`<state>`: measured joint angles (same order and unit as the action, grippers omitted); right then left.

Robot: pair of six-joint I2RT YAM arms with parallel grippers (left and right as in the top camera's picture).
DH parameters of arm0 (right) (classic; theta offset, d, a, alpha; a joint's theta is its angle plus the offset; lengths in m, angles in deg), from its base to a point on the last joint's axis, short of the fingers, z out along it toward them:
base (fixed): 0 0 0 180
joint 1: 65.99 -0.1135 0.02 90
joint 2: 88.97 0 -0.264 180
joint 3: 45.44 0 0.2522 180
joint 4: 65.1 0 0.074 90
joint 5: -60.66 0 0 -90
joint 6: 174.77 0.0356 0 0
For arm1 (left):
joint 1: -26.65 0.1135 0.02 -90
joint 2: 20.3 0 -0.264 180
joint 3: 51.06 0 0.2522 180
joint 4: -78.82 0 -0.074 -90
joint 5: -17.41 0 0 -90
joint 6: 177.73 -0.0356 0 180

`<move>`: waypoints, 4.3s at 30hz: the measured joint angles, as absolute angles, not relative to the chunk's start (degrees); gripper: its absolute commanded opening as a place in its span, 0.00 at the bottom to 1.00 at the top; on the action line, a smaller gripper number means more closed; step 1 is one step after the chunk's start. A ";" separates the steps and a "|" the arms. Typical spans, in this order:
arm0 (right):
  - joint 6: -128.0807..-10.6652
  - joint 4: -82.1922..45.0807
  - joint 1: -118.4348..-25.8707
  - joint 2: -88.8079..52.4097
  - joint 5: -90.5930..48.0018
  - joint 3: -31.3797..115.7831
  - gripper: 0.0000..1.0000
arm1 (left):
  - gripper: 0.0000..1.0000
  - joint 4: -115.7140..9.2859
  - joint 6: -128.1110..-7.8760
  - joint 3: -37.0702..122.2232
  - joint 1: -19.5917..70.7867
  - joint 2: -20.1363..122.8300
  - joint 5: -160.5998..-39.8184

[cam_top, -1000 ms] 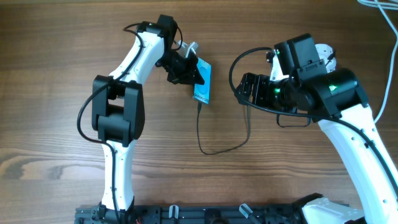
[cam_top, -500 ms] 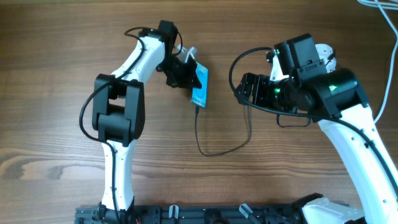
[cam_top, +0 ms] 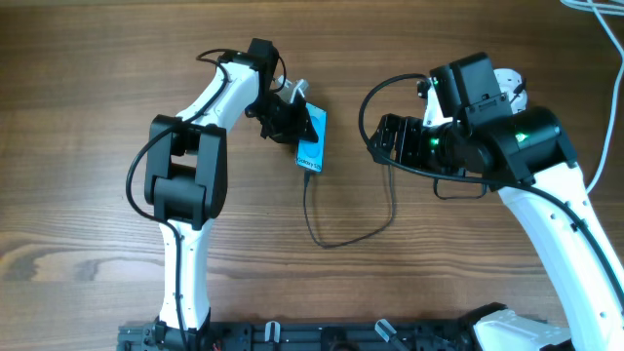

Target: Plug charger to phone and switch on socket

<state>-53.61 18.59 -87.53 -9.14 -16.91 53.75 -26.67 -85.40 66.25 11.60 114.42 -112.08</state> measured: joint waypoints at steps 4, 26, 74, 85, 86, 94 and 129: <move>-53.61 18.59 -87.53 -9.14 -16.91 53.75 1.00 | 0.34 -26.56 -85.42 66.25 11.58 114.42 -110.31; -54.03 20.03 -87.53 -6.56 -16.91 53.21 1.00 | 1.00 -19.89 -85.01 66.93 10.90 112.75 -101.35; -55.23 11.77 -48.30 1.53 -23.86 54.93 1.00 | 1.00 -20.40 -65.73 66.05 10.92 84.17 -65.52; -52.61 10.87 -48.30 2.07 -24.19 53.29 1.00 | 1.00 -20.37 -65.71 66.05 10.92 84.17 -65.52; -52.48 10.48 -48.27 2.07 -24.30 53.29 1.00 | 1.00 -20.37 -65.71 66.05 10.92 84.17 -65.52; -52.41 5.78 -48.32 2.07 -27.38 53.25 1.00 | 1.00 -20.37 -65.71 66.05 10.92 84.17 -65.52; -68.26 -14.13 -43.60 21.72 -39.14 53.16 1.00 | 1.00 -20.37 -65.71 66.05 10.92 84.17 -65.52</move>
<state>-68.26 -14.13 -43.60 21.72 -39.14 53.16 -20.37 -65.71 66.05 10.92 84.17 -65.52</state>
